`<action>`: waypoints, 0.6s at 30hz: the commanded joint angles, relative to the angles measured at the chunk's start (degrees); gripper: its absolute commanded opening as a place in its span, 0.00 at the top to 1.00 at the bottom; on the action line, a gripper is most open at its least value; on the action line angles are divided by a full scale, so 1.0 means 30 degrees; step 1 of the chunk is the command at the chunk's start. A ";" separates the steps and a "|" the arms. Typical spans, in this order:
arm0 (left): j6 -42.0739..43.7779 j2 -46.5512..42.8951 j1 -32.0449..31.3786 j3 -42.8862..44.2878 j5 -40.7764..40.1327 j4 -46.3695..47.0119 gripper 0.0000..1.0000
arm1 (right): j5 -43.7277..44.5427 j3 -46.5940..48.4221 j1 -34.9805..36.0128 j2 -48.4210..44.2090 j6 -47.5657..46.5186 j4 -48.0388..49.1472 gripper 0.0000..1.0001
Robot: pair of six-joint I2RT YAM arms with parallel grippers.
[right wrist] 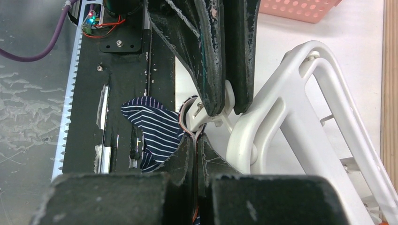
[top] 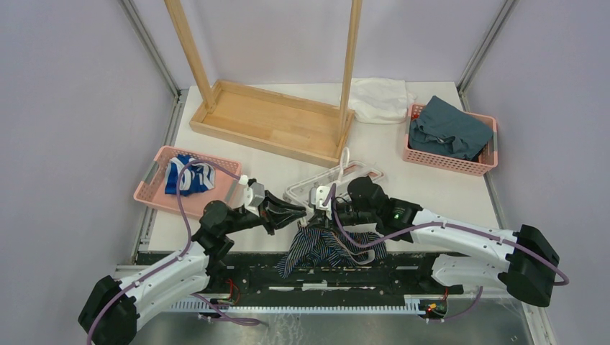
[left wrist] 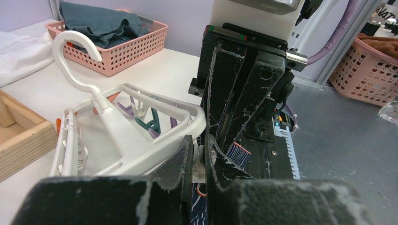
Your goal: Clip the underwear to the hanger
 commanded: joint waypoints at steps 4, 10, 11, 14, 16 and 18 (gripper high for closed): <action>-0.0979 -0.0118 -0.0037 0.0931 0.0496 0.1399 0.97 | 0.0221 0.1509 -0.0072 0.0037 -0.0531 -0.0273 1.00; -0.0987 -0.0259 -0.0037 0.0975 0.0356 0.1329 0.97 | -0.0067 0.1761 -0.0064 0.1042 -0.0472 -0.0667 1.00; -0.1006 -0.0267 -0.0043 0.0975 0.0341 0.1313 0.97 | 0.0055 0.1774 -0.0063 0.1100 -0.0486 -0.0681 1.00; -0.1009 -0.0317 -0.0044 0.1003 0.0282 0.1311 0.97 | 0.0176 0.1834 -0.0054 0.1351 -0.0519 -0.0741 1.00; -0.1008 -0.0377 -0.0044 0.1015 0.0275 0.1283 0.97 | 0.0228 0.1836 -0.0069 0.1477 -0.0539 -0.0779 1.00; -0.1016 -0.0384 -0.0042 0.1033 0.0261 0.1282 0.97 | 0.0376 0.1790 -0.0054 0.1485 -0.0550 -0.0805 1.00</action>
